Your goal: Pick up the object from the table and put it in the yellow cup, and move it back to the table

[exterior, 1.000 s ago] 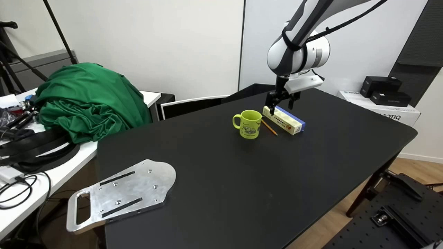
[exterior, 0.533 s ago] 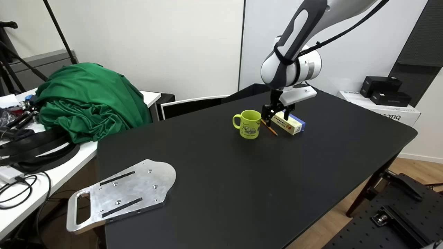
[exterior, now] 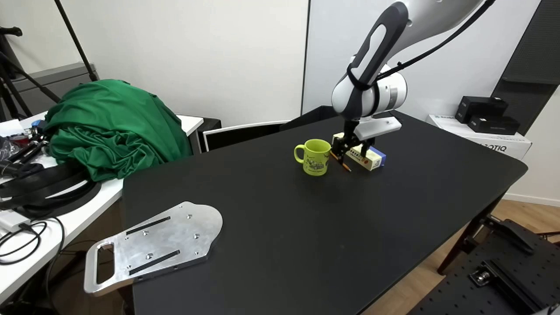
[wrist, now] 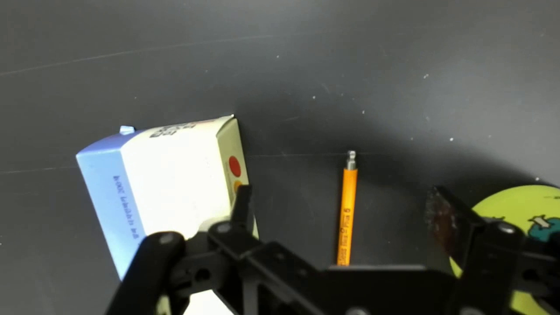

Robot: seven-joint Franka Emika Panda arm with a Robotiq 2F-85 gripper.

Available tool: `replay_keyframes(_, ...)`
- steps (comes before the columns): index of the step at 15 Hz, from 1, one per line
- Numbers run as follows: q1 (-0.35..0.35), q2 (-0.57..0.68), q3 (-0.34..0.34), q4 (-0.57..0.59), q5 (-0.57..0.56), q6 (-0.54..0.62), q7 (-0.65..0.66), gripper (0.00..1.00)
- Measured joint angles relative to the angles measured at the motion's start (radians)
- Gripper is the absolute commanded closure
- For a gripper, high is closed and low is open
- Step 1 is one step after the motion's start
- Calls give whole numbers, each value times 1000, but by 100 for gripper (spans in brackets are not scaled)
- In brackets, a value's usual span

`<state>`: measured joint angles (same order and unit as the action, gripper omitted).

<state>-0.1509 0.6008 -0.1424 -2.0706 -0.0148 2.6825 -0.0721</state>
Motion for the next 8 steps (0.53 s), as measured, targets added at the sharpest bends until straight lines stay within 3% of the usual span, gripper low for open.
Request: replay_keyframes(8,-44,44,38,15,78,49,-1,0)
